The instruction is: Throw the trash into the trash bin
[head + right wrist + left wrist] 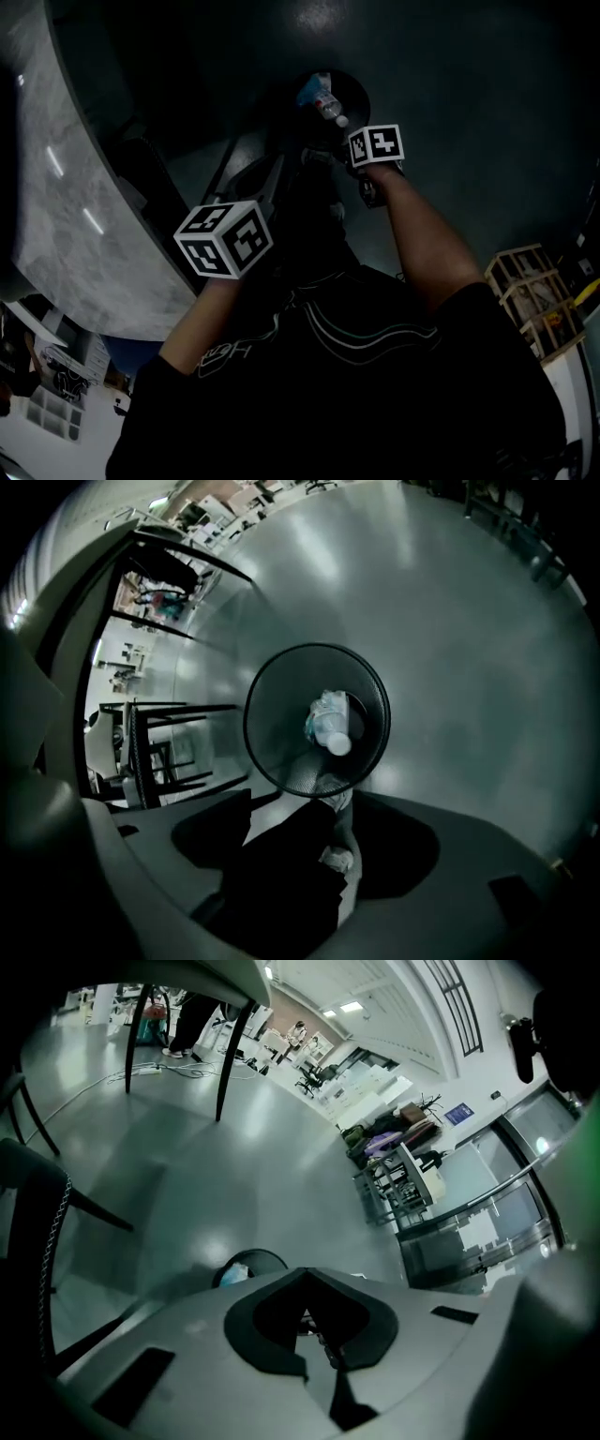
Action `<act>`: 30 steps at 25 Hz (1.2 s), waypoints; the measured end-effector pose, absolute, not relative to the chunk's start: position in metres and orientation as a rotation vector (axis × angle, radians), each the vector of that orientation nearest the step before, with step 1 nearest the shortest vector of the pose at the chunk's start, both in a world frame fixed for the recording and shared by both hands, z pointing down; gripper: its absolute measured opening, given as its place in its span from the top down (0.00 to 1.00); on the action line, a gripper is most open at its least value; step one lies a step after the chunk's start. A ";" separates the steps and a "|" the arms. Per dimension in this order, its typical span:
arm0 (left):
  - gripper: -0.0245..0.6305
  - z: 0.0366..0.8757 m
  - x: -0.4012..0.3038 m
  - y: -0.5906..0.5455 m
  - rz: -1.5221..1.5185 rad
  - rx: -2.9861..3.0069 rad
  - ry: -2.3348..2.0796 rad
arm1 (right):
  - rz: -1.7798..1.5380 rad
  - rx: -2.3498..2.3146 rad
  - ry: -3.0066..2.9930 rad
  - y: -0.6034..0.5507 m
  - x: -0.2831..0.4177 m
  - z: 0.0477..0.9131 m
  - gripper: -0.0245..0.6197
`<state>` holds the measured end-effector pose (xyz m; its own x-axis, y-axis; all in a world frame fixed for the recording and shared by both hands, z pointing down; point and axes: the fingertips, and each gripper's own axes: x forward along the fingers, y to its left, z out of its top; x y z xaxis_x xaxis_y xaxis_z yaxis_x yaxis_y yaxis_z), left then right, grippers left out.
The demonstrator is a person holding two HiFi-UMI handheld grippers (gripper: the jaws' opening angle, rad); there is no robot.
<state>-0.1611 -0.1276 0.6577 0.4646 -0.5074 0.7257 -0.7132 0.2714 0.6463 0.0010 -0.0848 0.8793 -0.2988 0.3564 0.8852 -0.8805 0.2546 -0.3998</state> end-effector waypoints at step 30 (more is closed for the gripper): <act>0.95 0.504 -0.093 -0.027 0.057 1.692 -1.316 | 1.005 0.548 -2.471 -0.091 0.015 0.503 0.90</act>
<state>-0.0927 -0.0266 0.5044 0.4180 -0.7249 0.5476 -0.7692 0.0382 0.6378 0.0149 -0.0911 0.5031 -0.8361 -0.1994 0.5111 -0.4995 0.6619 -0.5589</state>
